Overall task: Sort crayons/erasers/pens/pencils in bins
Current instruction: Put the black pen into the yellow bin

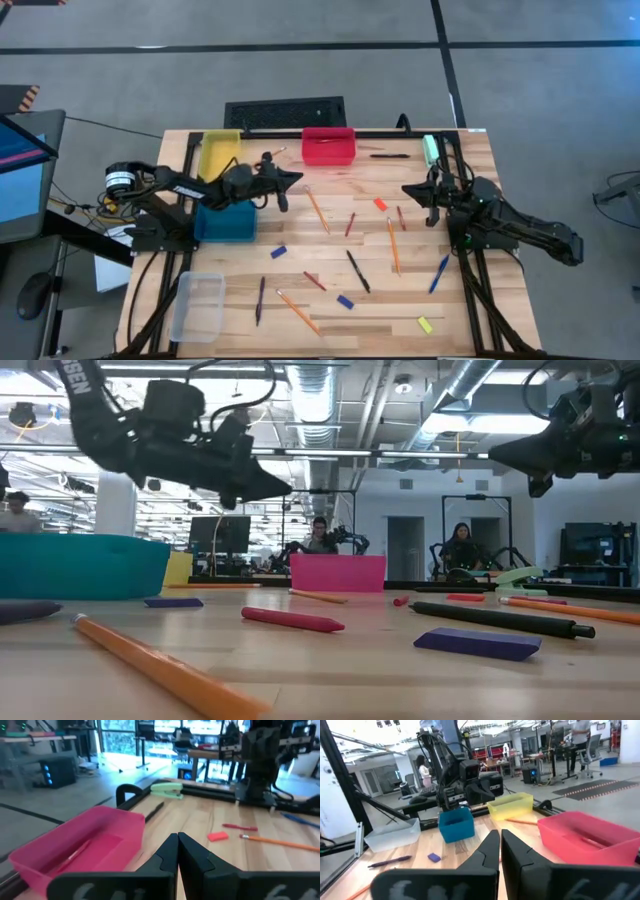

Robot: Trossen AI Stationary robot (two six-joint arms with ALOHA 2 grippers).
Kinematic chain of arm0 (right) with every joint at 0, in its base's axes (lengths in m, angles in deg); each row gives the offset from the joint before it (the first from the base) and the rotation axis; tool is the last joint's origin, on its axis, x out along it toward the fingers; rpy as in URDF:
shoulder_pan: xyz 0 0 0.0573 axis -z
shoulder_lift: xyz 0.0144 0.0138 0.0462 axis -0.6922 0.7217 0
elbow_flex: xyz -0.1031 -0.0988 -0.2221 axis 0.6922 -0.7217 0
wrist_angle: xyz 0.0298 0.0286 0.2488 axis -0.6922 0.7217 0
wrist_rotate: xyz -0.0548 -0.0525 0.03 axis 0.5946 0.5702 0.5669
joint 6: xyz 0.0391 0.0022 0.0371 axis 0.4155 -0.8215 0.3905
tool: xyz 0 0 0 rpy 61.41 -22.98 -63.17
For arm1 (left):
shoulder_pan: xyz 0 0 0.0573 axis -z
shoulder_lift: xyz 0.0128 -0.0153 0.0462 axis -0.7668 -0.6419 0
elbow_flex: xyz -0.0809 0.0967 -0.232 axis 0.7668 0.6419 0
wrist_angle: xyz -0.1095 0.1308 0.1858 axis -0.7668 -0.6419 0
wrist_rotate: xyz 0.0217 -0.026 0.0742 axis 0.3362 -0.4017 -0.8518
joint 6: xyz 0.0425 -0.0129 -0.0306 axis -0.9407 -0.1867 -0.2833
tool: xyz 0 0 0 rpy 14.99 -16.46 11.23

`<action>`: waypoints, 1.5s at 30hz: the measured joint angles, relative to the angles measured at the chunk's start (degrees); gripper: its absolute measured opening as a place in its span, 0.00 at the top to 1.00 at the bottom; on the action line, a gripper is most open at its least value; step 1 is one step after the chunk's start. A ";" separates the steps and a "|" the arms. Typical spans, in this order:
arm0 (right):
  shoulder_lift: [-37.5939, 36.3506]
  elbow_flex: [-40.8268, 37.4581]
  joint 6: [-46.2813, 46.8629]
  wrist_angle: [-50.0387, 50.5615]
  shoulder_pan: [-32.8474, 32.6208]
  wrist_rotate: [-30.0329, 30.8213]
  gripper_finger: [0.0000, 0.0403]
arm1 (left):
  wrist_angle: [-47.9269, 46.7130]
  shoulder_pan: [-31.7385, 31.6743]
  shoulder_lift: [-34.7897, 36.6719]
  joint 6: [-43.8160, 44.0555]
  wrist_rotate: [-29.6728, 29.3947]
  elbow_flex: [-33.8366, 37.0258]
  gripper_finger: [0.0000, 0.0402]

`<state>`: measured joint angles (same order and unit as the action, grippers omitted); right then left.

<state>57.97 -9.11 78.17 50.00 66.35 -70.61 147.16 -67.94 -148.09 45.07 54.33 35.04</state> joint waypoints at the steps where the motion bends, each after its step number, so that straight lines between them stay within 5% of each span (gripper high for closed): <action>1: -0.02 0.00 -0.25 -0.85 0.12 2.06 0.94 | 1.23 0.00 0.00 0.12 -0.27 0.87 1.00; 8: 4.65 0.92 3.76 0.82 1.46 12.14 0.98 | 5.47 0.00 0.00 0.93 -4.85 3.21 1.00; 21: 29.82 11.53 22.12 11.09 7.19 31.78 0.99 | 4.29 -1.55 -0.02 -1.02 -5.06 3.23 1.00; 29: 44.39 19.71 30.38 17.31 11.48 31.59 0.99 | 4.23 -1.91 -0.02 -0.81 -7.98 3.20 1.00; 40: 69.15 38.05 29.04 24.94 13.60 27.56 0.99 | 1.21 -1.90 -0.04 -0.38 -7.97 3.20 1.00; 45: 81.37 46.40 25.87 26.00 16.12 20.97 0.98 | 0.91 -1.87 -0.04 -0.35 -5.28 3.20 1.00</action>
<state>139.34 37.29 104.03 76.00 82.47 -49.64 148.07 -69.81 -148.13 44.72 49.06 38.25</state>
